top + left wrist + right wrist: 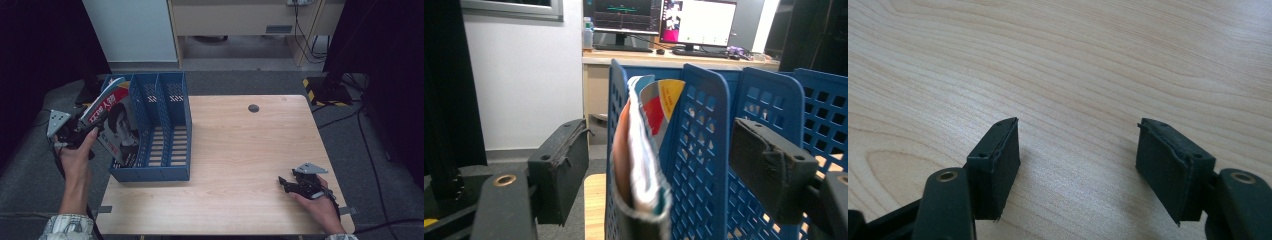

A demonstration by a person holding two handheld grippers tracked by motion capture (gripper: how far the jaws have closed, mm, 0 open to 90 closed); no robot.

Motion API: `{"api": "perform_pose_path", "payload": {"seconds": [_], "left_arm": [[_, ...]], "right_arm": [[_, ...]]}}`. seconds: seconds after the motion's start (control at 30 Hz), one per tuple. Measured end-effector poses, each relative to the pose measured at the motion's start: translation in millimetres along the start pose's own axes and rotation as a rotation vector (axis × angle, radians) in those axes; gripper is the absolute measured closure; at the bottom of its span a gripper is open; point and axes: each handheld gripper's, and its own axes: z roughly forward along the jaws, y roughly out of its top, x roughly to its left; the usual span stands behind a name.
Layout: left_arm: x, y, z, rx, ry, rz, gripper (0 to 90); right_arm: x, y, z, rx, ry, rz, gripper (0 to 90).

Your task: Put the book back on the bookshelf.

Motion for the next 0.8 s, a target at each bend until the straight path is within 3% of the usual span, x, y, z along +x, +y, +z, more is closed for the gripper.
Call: {"api": "perform_pose_path", "payload": {"seconds": [0.3,0.47,0.63,0.8], "left_arm": [[0.1,18.5,-4.6,0.007,-0.006,0.017,22.3],[-2.7,31.5,-8.4,0.005,-0.013,0.049,20.1],[-7.2,43.2,-11.4,-0.001,-0.048,0.045,17.8],[-16.4,53.0,-14.1,-0.002,-0.068,0.069,14.6]], "right_arm": [[0.0,0.0,0.0,0.000,0.000,0.000,33.8],[0.1,0.0,0.0,0.000,0.001,0.000,33.6],[-0.2,0.1,0.1,0.004,0.001,-0.001,32.2],[0.0,0.2,0.3,0.008,-0.004,0.006,29.4]]}}
